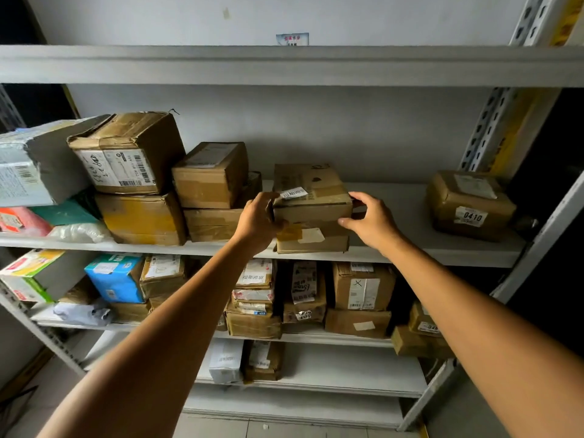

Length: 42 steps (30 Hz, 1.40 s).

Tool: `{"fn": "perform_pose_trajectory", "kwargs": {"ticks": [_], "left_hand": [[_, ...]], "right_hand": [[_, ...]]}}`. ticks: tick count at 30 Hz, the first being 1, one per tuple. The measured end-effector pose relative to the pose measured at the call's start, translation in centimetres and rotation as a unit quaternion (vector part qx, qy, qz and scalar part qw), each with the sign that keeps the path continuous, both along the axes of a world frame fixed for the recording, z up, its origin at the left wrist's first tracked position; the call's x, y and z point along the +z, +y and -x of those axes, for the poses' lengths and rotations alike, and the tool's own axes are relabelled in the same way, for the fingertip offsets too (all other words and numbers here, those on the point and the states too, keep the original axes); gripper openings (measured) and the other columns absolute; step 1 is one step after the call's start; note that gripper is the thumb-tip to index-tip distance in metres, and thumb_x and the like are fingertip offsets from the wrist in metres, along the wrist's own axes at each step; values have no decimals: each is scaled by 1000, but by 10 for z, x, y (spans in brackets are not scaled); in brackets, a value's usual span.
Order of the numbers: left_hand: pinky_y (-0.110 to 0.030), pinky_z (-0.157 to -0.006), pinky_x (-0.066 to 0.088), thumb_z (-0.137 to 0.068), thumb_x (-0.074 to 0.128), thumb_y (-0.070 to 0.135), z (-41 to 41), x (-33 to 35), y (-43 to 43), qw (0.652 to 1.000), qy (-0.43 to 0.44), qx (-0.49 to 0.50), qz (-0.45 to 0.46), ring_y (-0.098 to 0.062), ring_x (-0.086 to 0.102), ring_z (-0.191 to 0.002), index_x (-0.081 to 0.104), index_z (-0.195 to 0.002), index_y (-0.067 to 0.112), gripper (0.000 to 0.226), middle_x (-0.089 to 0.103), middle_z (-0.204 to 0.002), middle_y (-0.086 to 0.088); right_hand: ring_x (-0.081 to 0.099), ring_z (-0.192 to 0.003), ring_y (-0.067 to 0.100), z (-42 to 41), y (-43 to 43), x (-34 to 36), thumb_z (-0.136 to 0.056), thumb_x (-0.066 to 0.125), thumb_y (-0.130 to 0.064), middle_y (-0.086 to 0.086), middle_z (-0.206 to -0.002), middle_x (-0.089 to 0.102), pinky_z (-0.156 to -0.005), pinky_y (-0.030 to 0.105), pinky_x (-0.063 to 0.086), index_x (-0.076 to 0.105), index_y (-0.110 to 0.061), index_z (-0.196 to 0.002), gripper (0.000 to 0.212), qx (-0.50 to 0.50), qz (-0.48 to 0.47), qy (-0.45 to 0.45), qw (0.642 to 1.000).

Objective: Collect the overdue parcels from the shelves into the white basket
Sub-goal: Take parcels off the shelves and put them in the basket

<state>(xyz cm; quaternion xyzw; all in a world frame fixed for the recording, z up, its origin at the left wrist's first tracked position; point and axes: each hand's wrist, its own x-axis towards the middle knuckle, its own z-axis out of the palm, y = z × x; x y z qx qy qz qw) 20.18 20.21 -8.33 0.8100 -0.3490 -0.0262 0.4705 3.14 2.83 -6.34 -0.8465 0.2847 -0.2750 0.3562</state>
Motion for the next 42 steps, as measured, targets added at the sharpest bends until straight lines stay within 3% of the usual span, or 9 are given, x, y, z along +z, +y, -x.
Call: {"fn": "perform_pose_trajectory", "kwargs": {"ticks": [4, 8, 23, 28, 35, 38, 42], "left_hand": [[-53, -85, 58, -70, 86, 6, 11, -2, 5, 996, 72, -4, 49, -32, 57, -117, 43, -142, 20, 85, 53, -135, -7], [-52, -84, 59, -72, 84, 1, 22, -1, 12, 991, 110, -19, 79, -30, 63, -111, 53, -138, 16, 74, 61, -123, -3], [-47, -85, 60, -74, 80, -6, 58, 1, 25, 984, 136, -47, 108, -26, 61, -114, 53, -135, 17, 71, 58, -129, -2], [-51, -86, 59, -73, 82, -2, 70, 7, 7, 983, 129, -71, 107, -27, 61, -116, 49, -139, 17, 77, 58, -133, -6], [-50, -92, 57, -76, 79, -3, 85, 5, -34, 972, 133, -177, 77, -28, 58, -119, 47, -141, 16, 74, 56, -133, -7], [-51, -90, 57, -77, 77, -5, 91, 5, -51, 958, 142, -239, 74, -30, 59, -119, 46, -141, 15, 74, 57, -134, -9], [-40, -88, 59, -78, 76, -6, 100, -4, -52, 928, 135, -344, 58, -22, 61, -114, 45, -141, 15, 73, 58, -133, -5]], "right_hand": [[48, -129, 23, 11, 2, -3, -81, 78, -17, 5, -140, 54, -95, 23, 36, 50, -18, -139, 65, 4, 10, -8, 1000], [48, -129, 22, 20, 8, -6, -81, 78, -17, 4, -140, 54, -94, 23, 37, 49, -19, -140, 66, 7, 12, -11, 1000], [47, -130, 20, 53, 20, -13, -81, 78, -13, 4, -139, 54, -95, 24, 36, 50, -17, -137, 64, -10, 27, -34, 999], [47, -130, 19, 76, 11, -7, -81, 78, -13, 2, -139, 54, -97, 26, 38, 49, -18, -139, 65, -36, 17, -50, 998], [51, -126, 18, 123, 5, -10, -79, 80, -13, 3, -137, 55, -97, 27, 42, 50, -20, -139, 68, -134, 4, -51, 990], [59, -118, 19, 143, 12, -13, -74, 83, -15, 1, -132, 60, -100, 41, 51, 51, -25, -136, 71, -199, 0, -68, 978], [63, -112, 18, 170, 47, -33, -71, 85, -15, 1, -127, 63, -96, 42, 54, 52, -26, -135, 72, -300, 4, -78, 951]]}}
